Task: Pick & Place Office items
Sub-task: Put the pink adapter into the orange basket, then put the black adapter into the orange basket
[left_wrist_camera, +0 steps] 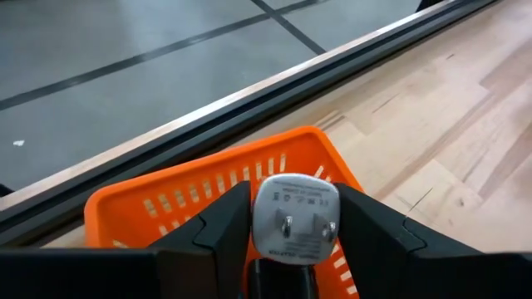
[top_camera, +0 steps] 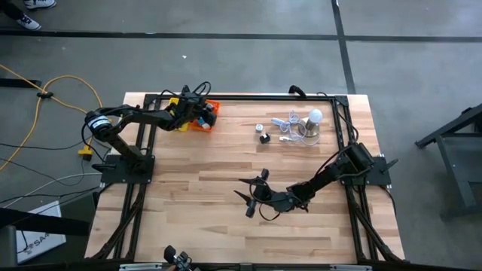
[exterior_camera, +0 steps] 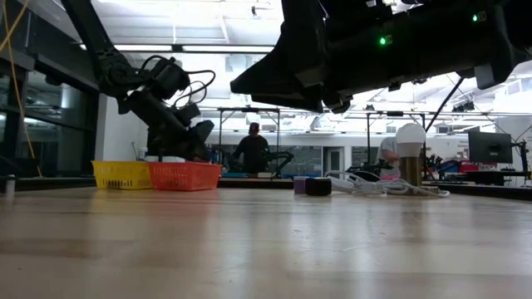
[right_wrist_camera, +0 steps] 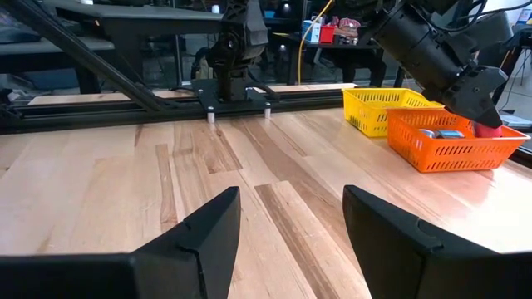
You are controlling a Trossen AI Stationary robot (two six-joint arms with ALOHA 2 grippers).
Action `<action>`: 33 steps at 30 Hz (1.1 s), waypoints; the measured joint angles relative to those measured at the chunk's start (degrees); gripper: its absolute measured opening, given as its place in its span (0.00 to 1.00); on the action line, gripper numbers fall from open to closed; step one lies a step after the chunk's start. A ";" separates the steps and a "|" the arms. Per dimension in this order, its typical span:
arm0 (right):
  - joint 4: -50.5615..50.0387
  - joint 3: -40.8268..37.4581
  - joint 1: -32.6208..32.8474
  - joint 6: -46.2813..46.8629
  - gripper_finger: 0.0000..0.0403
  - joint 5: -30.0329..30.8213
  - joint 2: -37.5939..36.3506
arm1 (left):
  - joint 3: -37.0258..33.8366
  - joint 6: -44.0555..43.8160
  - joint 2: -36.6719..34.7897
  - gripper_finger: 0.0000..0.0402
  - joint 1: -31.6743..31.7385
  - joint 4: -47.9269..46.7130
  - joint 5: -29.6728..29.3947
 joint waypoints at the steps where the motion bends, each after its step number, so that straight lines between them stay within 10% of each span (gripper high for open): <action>1: 0.00 0.00 0.00 0.00 0.49 0.00 0.00 | 0.00 0.02 0.00 0.41 0.00 0.01 -0.01; 33: 0.00 0.00 0.00 0.04 0.49 -1.46 0.00 | -0.05 3.58 -4.45 0.41 -1.33 0.61 2.63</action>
